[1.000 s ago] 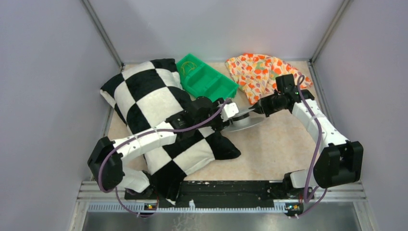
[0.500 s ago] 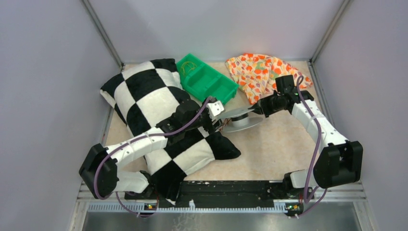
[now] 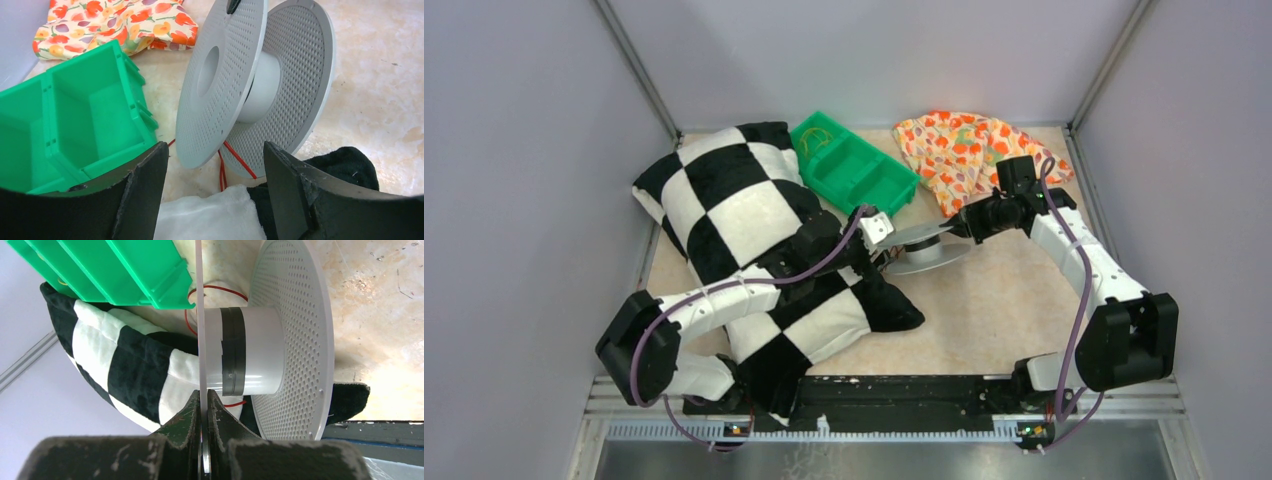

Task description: Wrap the cables

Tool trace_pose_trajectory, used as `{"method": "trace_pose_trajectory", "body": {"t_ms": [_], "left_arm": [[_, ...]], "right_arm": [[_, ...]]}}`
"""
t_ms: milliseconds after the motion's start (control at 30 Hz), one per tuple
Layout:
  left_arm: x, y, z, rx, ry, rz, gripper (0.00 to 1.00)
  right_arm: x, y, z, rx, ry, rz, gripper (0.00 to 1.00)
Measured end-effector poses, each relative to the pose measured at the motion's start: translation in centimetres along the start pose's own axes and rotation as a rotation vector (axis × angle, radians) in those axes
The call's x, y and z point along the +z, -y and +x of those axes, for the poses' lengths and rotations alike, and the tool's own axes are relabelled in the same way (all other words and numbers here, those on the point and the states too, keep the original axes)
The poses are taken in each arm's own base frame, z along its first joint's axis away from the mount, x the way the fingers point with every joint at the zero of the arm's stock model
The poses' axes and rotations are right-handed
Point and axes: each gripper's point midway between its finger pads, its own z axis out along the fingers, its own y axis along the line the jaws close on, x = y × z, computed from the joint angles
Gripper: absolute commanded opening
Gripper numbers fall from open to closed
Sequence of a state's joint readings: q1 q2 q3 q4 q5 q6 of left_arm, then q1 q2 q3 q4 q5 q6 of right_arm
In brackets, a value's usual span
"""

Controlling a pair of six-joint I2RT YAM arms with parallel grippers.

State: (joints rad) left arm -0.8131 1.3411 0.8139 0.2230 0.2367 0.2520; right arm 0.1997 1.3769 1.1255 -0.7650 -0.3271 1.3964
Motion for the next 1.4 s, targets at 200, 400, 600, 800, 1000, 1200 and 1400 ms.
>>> {"method": "trace_pose_trajectory", "body": {"t_ms": [200,400,600,800,1000,1200,1400], "left_arm": [[1.1,0.3,1.2,0.014,-0.001,-0.031,0.75],[1.9,-0.1,2.5,0.023,-0.016,-0.065,0.72],[2.3,-0.4,3.6,0.028,-0.014,-0.113,0.71],[2.7,-0.8,4.2,0.055,-0.016,-0.138,0.69],[2.7,-1.3,3.6,0.148,0.002,-0.140,0.65],[3.1,-1.1,4.2,0.210,-0.011,-0.116,0.63],[3.7,-0.8,5.2,0.213,-0.029,-0.096,0.56]], "right_arm": [[0.0,0.0,0.0,-0.001,-0.002,-0.002,0.00],[0.1,-0.1,0.1,-0.002,-0.007,-0.006,0.00],[0.1,0.0,0.1,-0.003,-0.008,-0.006,0.00],[0.1,0.0,0.1,-0.004,-0.009,-0.006,0.00],[0.1,0.0,0.1,-0.008,-0.010,-0.006,0.00],[0.1,0.0,0.1,-0.009,-0.010,-0.007,0.00],[0.1,-0.1,0.2,-0.011,-0.013,-0.009,0.00]]}}
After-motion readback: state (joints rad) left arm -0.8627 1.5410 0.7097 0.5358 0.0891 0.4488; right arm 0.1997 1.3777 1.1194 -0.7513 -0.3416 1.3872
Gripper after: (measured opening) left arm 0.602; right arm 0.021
